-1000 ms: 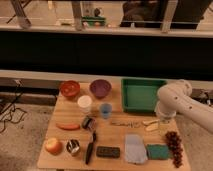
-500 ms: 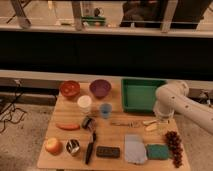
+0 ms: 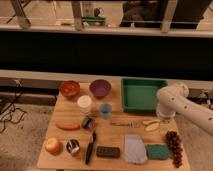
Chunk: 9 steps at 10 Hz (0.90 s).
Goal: Place banana in plastic cup
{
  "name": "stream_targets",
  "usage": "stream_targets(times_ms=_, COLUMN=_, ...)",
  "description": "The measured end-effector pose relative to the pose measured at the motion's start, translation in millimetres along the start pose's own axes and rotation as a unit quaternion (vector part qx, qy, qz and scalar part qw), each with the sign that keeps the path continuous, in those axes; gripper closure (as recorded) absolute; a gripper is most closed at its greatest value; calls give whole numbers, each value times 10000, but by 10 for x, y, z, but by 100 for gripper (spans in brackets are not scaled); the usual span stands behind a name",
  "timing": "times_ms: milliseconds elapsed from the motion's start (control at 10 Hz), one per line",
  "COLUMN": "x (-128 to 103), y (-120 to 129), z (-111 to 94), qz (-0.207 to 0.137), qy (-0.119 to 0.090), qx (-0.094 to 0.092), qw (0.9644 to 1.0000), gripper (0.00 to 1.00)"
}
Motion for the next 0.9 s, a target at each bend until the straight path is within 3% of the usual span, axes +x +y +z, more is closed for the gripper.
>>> stream_targets(times_ms=900, x=-40, y=-104, z=362, qz=-24, qy=-64, qx=-213, qw=9997, gripper=20)
